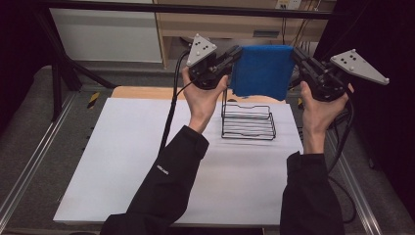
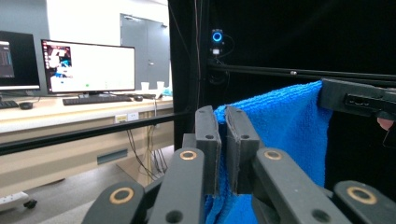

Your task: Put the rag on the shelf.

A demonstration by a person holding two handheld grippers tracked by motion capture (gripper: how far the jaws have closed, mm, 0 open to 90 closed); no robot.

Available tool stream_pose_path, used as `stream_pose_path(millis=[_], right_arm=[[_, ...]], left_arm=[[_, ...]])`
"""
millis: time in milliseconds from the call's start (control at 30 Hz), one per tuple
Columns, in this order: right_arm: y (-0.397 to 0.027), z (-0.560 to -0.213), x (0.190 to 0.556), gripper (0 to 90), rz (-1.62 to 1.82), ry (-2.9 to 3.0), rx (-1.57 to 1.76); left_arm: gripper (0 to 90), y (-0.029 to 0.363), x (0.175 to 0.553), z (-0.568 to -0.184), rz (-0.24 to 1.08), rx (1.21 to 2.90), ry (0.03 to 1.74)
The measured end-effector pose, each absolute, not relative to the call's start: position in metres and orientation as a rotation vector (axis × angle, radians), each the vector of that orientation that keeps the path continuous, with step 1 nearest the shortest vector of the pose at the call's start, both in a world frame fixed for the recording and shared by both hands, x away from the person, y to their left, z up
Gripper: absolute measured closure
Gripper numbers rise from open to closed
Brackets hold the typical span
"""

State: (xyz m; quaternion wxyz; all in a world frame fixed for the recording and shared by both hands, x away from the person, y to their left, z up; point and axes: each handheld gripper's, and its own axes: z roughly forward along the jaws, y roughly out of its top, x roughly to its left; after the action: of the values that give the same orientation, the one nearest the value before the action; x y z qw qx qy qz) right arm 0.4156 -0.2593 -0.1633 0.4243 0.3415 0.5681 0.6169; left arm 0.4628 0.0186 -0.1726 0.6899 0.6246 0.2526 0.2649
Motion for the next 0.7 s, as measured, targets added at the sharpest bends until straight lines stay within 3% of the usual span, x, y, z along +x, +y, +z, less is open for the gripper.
stream_pose_path(millis=[700], right_arm=[[-0.268,-0.150,0.460,87.1,1.538,1.420,0.881]], left_arm=[[84.9,0.007,0.499,-0.155,0.631,1.402,0.585]])
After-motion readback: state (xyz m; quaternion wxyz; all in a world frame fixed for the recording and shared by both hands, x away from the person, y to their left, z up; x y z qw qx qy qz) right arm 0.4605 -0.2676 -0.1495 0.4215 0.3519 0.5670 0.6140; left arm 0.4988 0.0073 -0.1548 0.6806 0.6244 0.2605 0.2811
